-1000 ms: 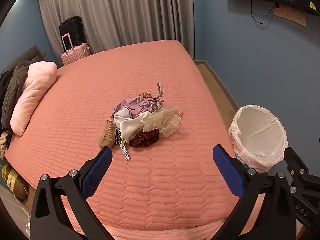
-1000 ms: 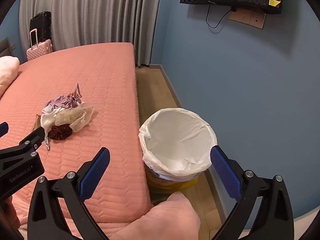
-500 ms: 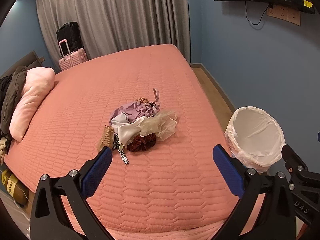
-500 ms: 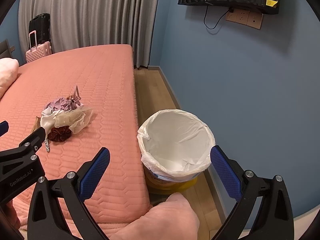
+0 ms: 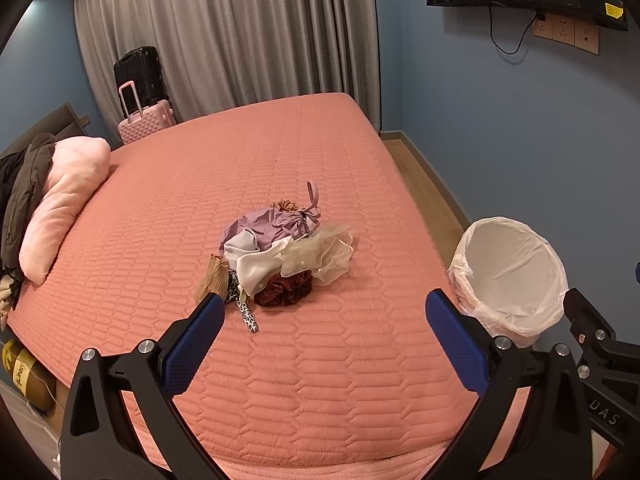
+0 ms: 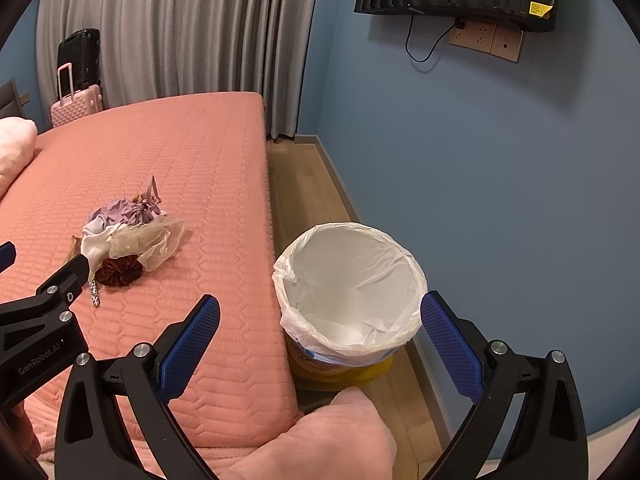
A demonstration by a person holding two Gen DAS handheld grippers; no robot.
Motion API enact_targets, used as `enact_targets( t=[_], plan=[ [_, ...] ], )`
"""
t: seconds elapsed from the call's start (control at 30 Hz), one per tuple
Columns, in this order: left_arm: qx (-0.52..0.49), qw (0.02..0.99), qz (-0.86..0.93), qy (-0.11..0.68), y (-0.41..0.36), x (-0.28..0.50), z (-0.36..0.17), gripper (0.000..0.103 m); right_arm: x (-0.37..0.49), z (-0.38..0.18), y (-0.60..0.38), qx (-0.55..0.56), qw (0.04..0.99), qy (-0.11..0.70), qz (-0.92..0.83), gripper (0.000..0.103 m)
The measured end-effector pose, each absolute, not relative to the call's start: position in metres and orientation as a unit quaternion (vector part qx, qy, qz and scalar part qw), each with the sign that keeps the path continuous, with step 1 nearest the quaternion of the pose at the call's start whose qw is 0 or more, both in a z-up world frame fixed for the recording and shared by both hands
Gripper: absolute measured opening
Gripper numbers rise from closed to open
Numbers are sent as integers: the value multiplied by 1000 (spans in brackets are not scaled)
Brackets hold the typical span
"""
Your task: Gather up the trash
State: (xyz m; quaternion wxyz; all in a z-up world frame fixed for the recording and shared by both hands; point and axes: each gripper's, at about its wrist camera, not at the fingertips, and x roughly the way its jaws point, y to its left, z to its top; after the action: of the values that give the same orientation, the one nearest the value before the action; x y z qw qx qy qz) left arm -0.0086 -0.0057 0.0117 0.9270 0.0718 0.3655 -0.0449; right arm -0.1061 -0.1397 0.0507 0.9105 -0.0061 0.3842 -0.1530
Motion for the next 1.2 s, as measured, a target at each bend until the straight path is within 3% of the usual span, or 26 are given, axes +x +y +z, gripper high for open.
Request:
enact_targets(
  t=[1.2],
  plan=[
    [64,924,-44,374,-4,-12,12,96,-108,56,-136,-9,912,380,-153,97]
  ],
)
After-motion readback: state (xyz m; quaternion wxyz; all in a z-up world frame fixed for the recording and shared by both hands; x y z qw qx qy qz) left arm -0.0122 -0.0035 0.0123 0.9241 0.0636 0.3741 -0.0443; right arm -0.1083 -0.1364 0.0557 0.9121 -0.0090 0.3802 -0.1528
